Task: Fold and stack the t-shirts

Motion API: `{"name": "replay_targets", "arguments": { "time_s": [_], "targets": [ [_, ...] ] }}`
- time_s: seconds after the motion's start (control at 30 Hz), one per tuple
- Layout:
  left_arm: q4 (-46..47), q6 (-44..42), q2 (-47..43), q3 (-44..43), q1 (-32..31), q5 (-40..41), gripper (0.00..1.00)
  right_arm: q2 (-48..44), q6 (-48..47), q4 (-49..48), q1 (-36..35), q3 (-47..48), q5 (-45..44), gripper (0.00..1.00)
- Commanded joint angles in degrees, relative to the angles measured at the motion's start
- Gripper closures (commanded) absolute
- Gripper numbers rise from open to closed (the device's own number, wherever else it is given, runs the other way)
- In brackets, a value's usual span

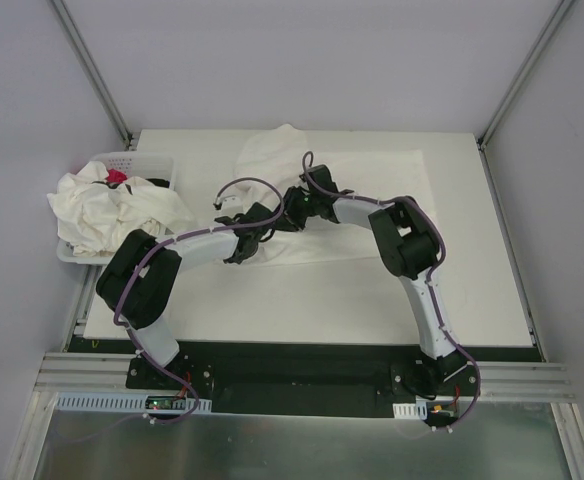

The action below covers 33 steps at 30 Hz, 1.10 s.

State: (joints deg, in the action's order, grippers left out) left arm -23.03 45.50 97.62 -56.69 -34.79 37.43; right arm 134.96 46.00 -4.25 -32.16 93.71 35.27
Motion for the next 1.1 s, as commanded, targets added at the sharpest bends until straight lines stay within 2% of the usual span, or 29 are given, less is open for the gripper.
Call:
{"name": "replay_targets", "arguments": {
  "time_s": [0.0, 0.13, 0.37, 0.7, 1.07],
  "targets": [
    [-0.7, 2.4, 0.0, 1.0, 0.1, -1.2, 1.00, -4.6, -0.6, -1.1, -1.1, -0.5, 1.5, 0.65],
    [-1.8, 3.7, -0.2, 1.9, 0.1, -1.7, 1.00, -4.5, -0.2, -1.7, -1.8, -1.2, 1.6, 0.63],
    [-3.5, 6.1, -1.6, 4.5, 0.1, -2.7, 1.00, -4.8, 1.5, -4.4, -2.8, -3.7, 1.0, 0.67],
    [-4.0, 7.9, -2.2, 5.9, 0.1, -3.7, 1.00, -6.1, 3.7, -6.9, -4.2, -7.1, 1.6, 0.67],
    [-4.0, 7.4, -2.3, 5.4, 0.0, -4.7, 1.00, -6.1, 3.1, -6.4, -3.9, -5.3, 2.2, 0.67]
  ]
}}
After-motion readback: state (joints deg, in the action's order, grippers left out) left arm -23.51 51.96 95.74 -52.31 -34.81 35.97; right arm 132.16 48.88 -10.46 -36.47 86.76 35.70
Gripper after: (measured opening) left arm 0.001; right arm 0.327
